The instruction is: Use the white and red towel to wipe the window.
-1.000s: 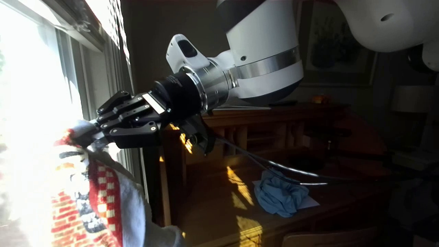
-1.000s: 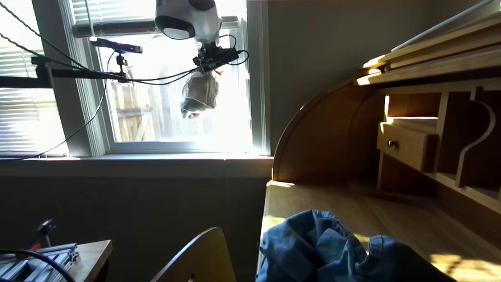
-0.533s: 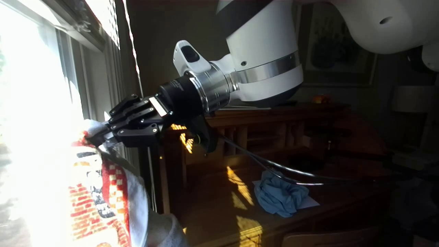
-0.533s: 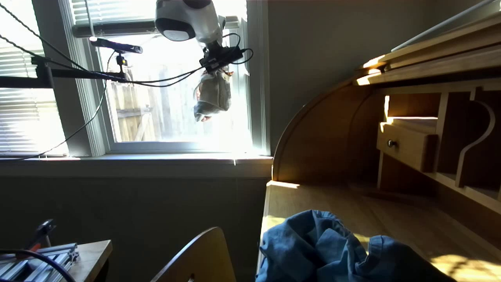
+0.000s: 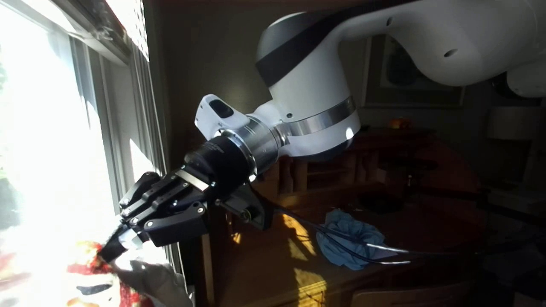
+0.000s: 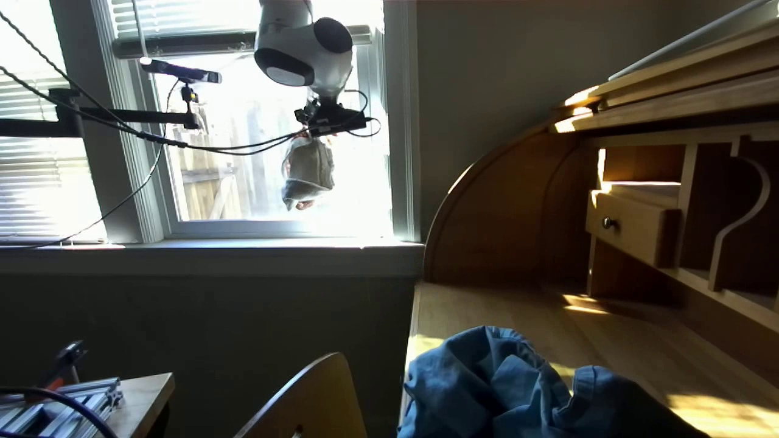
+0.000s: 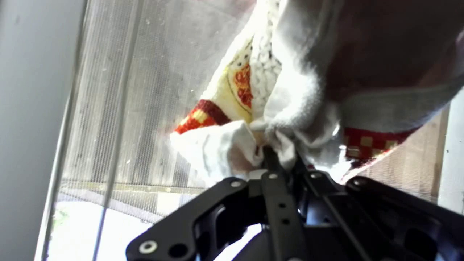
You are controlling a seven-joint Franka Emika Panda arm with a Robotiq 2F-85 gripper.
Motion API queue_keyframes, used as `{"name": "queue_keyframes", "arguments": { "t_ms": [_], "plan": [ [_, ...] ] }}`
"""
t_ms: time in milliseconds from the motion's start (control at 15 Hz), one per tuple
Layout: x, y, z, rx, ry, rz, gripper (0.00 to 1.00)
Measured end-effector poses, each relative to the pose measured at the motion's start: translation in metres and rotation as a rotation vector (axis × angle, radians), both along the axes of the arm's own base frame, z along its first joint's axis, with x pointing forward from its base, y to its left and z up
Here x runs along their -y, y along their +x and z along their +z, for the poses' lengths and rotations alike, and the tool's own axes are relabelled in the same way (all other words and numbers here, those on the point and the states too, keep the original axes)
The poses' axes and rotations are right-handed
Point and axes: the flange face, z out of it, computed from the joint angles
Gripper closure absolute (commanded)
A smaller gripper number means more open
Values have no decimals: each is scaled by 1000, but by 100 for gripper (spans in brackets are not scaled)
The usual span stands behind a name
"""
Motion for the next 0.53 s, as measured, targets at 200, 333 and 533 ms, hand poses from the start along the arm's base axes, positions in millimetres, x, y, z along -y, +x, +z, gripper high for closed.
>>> {"name": "queue_keyframes", "arguments": {
  "t_ms": [200, 333, 533],
  "plan": [
    [-9, -7, -26, -83, 0, 105, 98],
    [-13, -10, -37, -120, 3, 149, 98],
    [-11, -4, -41, -135, 1, 142, 97]
  ]
}}
